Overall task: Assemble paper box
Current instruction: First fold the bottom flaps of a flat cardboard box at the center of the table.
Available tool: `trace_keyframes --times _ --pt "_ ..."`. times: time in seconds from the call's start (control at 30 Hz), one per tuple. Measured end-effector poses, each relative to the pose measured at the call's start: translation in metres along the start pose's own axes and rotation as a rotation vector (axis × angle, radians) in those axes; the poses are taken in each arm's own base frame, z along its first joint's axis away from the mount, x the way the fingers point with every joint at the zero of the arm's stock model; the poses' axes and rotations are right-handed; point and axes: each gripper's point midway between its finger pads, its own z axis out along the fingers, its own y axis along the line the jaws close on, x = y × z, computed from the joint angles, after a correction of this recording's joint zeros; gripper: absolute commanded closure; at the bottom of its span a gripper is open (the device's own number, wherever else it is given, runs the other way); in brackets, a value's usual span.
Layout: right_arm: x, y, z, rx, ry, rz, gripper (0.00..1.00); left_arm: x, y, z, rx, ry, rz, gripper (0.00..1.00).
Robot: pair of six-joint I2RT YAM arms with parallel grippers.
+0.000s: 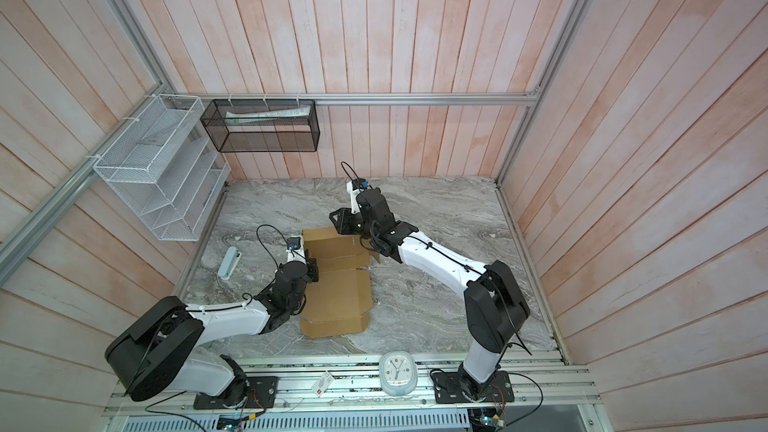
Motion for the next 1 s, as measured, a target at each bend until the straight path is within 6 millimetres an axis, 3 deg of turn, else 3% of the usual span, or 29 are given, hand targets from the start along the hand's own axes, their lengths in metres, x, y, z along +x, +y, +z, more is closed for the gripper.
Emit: trace_keyframes --times 0.43,1.0 --pt "0.037 -0.015 0.034 0.023 0.109 0.035 0.76 0.005 0.004 0.002 -0.025 0.007 0.007 1.00" --pt "0.046 -0.021 0.043 0.026 0.114 0.074 0.79 0.015 0.006 0.006 -0.047 0.026 -0.010 1.00"
